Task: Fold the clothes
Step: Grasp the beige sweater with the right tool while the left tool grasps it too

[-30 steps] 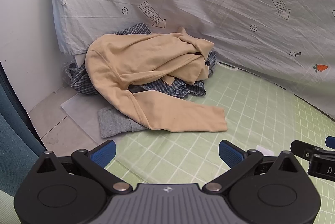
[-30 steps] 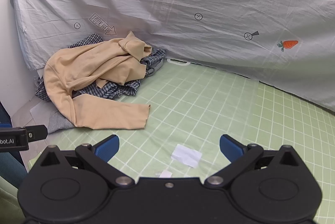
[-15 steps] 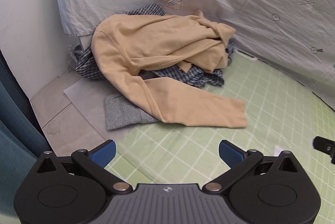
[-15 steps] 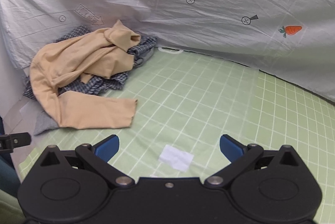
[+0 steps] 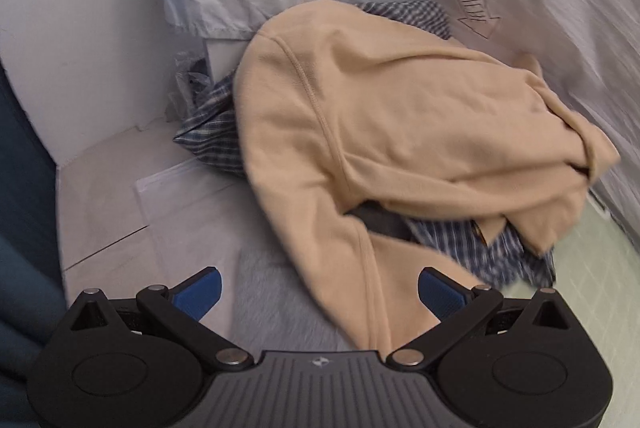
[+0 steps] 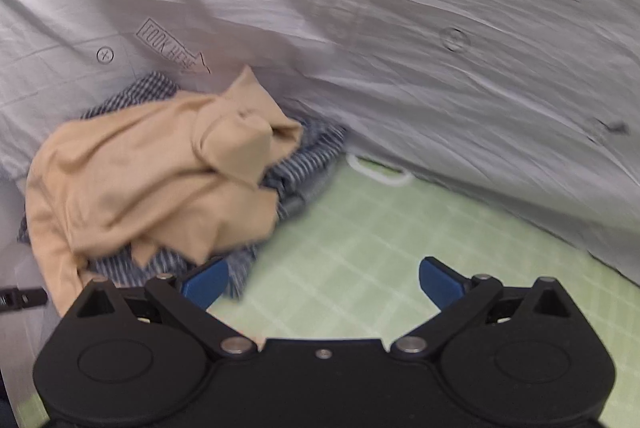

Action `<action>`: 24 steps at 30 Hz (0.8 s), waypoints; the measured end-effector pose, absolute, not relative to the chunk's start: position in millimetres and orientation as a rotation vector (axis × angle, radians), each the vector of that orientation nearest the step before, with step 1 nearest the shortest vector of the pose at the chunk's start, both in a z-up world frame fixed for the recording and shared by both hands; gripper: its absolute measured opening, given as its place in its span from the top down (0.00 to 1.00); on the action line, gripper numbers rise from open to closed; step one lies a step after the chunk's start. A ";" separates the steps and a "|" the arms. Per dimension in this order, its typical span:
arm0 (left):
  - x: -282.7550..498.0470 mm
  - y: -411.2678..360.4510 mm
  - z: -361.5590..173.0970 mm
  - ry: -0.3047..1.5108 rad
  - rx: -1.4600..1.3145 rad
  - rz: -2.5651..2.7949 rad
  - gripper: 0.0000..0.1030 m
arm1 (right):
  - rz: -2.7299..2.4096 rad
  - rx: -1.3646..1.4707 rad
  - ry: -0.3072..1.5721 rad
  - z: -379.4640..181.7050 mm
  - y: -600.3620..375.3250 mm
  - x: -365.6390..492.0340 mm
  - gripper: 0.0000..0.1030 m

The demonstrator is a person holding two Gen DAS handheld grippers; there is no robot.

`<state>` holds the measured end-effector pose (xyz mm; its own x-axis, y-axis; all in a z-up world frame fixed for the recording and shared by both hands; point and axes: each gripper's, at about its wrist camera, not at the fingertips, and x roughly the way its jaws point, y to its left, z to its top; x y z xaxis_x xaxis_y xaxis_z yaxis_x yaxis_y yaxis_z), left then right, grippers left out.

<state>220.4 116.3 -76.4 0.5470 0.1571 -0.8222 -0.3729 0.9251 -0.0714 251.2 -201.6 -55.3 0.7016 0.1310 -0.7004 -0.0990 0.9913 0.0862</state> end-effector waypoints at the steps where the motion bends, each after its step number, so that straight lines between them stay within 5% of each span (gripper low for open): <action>1: 228.7 116.2 -82.4 0.955 -0.257 0.329 0.00 | 0.144 0.053 0.771 -54.5 -193.5 267.6 0.02; 6: 257.1 119.1 -107.7 1.028 -0.331 0.332 0.01 | 0.228 0.190 0.749 -54.7 -160.3 335.3 0.11; 11: 259.2 115.1 -123.6 1.059 -0.386 0.301 0.15 | 0.324 0.265 0.781 -74.1 -138.2 361.7 0.36; 12: 258.0 113.0 -123.4 1.052 -0.362 0.303 0.19 | 0.336 0.259 0.776 -78.1 -136.1 361.1 0.43; 14: 255.3 109.6 -122.8 1.039 -0.312 0.308 0.35 | 0.356 0.252 0.739 -80.6 -138.0 354.0 0.71; 15: 253.7 108.4 -122.3 1.035 -0.284 0.313 0.48 | 0.361 0.253 0.721 -80.5 -140.8 349.9 0.74; 19: 244.9 108.7 -116.5 1.008 -0.257 0.295 0.74 | 0.358 0.260 0.664 -69.7 -159.3 328.9 0.85; 24: 218.8 99.7 -97.1 0.977 -0.274 0.220 0.85 | 0.283 0.266 0.611 -46.9 -188.9 275.0 0.86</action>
